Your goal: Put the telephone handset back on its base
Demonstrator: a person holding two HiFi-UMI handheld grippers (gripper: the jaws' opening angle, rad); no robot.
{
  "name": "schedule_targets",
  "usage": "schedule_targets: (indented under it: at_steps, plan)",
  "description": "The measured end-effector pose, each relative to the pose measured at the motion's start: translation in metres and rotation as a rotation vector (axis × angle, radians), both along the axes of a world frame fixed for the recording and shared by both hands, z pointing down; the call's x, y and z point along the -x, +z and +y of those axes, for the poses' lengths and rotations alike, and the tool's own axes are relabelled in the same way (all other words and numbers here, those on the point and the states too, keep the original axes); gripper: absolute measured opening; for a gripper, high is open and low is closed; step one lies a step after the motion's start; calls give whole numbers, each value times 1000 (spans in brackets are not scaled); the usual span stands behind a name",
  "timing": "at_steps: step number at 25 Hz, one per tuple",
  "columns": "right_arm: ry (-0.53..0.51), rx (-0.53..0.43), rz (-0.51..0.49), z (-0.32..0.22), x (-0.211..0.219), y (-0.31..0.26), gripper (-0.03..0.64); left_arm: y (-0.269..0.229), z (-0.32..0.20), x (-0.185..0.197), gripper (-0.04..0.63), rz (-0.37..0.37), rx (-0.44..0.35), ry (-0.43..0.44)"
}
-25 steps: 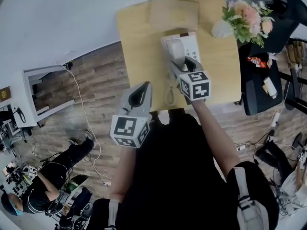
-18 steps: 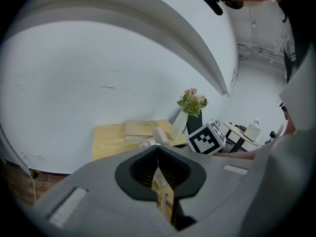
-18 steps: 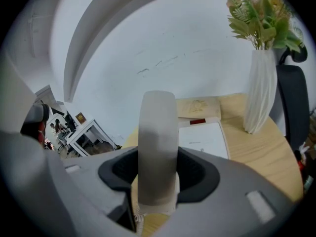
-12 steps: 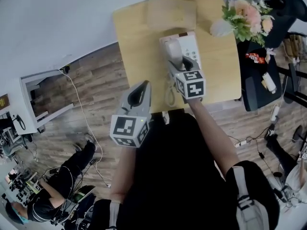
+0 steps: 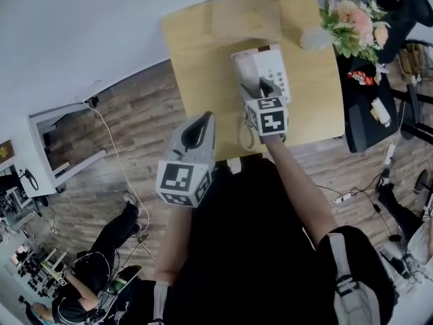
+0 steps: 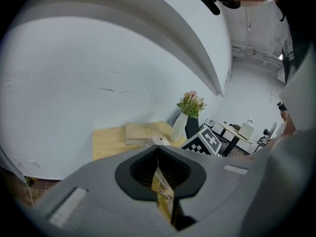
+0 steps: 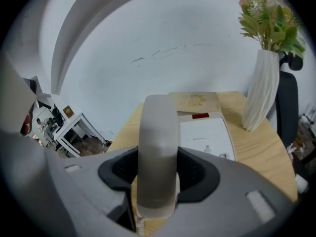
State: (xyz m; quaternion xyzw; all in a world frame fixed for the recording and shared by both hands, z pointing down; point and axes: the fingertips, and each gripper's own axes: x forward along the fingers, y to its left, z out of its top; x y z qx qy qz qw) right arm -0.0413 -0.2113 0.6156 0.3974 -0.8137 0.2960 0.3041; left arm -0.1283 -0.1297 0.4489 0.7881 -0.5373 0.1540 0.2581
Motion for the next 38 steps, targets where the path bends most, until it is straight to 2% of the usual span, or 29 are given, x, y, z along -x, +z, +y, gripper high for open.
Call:
schedule_targets:
  at_steps: [13, 20, 23, 38]
  plan:
    - [40, 26, 84, -10, 7, 21, 216, 10, -5, 12, 9, 21, 14, 71]
    - [77, 40, 104, -11, 4, 31, 216, 6, -7, 10, 9, 22, 4, 59]
    - [100, 40, 90, -10, 6, 29, 218, 6, -4, 7, 9, 26, -4, 80]
    - [63, 32, 170, -10, 4, 28, 219, -1, -3, -4, 9, 38, -40, 54]
